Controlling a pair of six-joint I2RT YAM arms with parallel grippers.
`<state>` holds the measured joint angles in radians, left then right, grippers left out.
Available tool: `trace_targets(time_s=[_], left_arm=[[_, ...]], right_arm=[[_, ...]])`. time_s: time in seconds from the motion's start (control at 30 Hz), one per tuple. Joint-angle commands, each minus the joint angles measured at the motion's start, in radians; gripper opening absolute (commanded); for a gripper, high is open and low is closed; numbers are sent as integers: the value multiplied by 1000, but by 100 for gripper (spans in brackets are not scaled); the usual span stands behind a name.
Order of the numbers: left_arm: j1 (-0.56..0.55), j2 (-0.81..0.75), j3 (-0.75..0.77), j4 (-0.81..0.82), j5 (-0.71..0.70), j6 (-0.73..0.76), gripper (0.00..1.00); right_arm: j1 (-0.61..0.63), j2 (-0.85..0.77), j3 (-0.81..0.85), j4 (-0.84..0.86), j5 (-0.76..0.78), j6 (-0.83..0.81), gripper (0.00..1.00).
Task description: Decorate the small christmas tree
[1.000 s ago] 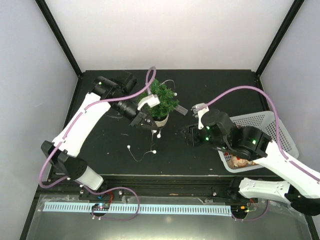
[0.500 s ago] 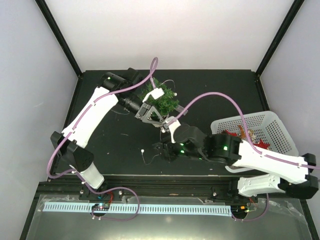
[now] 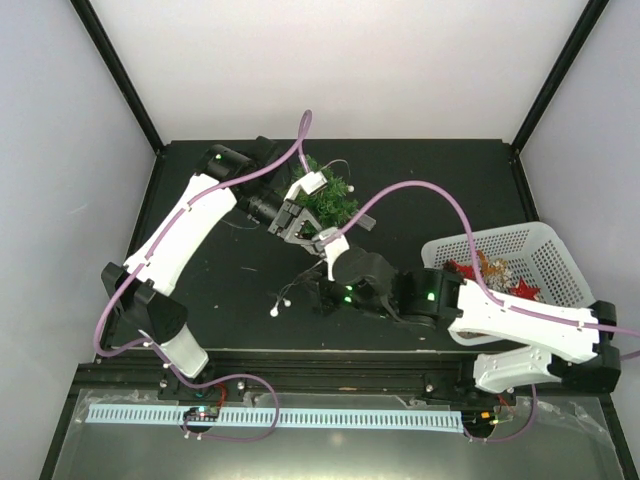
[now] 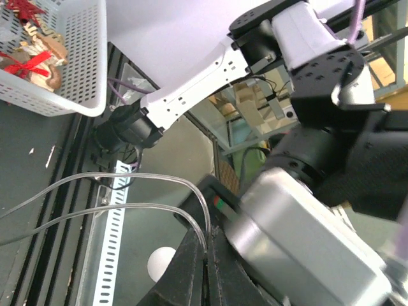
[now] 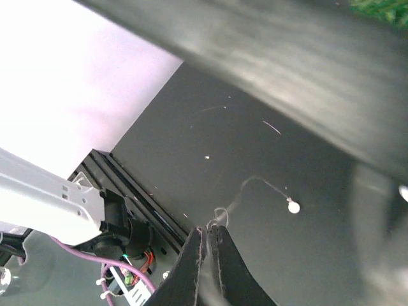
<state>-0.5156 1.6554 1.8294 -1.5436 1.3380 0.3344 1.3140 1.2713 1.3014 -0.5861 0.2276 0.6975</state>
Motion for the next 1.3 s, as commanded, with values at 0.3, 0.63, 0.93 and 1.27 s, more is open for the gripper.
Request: trace_targets(time_s=[0.3,0.63,0.93,1.27], left_arm=[[-4,-14,10,-10,95,1,2],[-3,-6,8,-8,87,5,2],[-4,-5,3,22,67,-18,9],[-4,-4,-10,28,30,-12,40]], right_arm=[[0,-237,-59,-132,132,124,1],[0,-281,-47,-146,103,118,1],[0,-239,4,-139,54,82,1],[0,-354,79,-154,134,65,1]])
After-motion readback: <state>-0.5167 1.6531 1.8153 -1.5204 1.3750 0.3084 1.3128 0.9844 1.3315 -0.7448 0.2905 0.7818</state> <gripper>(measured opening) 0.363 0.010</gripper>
